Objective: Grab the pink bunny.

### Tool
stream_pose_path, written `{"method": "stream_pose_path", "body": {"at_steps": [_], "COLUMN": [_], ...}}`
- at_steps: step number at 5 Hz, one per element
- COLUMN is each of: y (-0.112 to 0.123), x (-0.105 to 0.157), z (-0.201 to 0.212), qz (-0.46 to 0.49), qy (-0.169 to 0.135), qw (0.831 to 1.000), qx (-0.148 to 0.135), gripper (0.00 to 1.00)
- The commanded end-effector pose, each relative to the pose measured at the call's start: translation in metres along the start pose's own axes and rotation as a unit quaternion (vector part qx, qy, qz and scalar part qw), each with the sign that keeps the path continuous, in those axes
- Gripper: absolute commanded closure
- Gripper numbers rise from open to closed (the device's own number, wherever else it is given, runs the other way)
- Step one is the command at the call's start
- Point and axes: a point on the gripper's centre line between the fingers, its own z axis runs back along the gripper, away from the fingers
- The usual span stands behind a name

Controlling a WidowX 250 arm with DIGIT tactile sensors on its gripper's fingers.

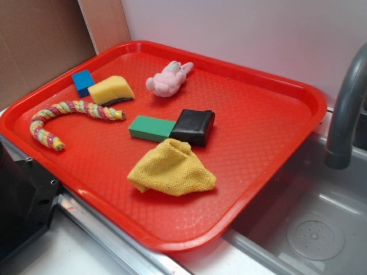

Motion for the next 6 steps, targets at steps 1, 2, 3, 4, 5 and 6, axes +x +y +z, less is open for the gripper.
{"method": "stream_pose_path", "body": {"at_steps": [1,2,3,4,5,6], "y": [0.0,0.014,0.007,0.004,0.018,0.029], "x": [0.0,0.046,0.095,0.143,0.149,0.12], "z": [0.0,-0.054,-0.075,-0.102,-0.118,-0.135], "qz": [0.0,0.061,0.127,0.164,0.19,0.192], "qy": [0.0,0.004,-0.029,-0.064,-0.054,-0.044], "qw": [1.0,0.998,0.991,0.984,0.979,0.979], "qx": [0.0,0.01,0.011,0.025,0.042,0.054], "gripper": [0.0,0.0,0.0,0.0,0.0,0.0]}}
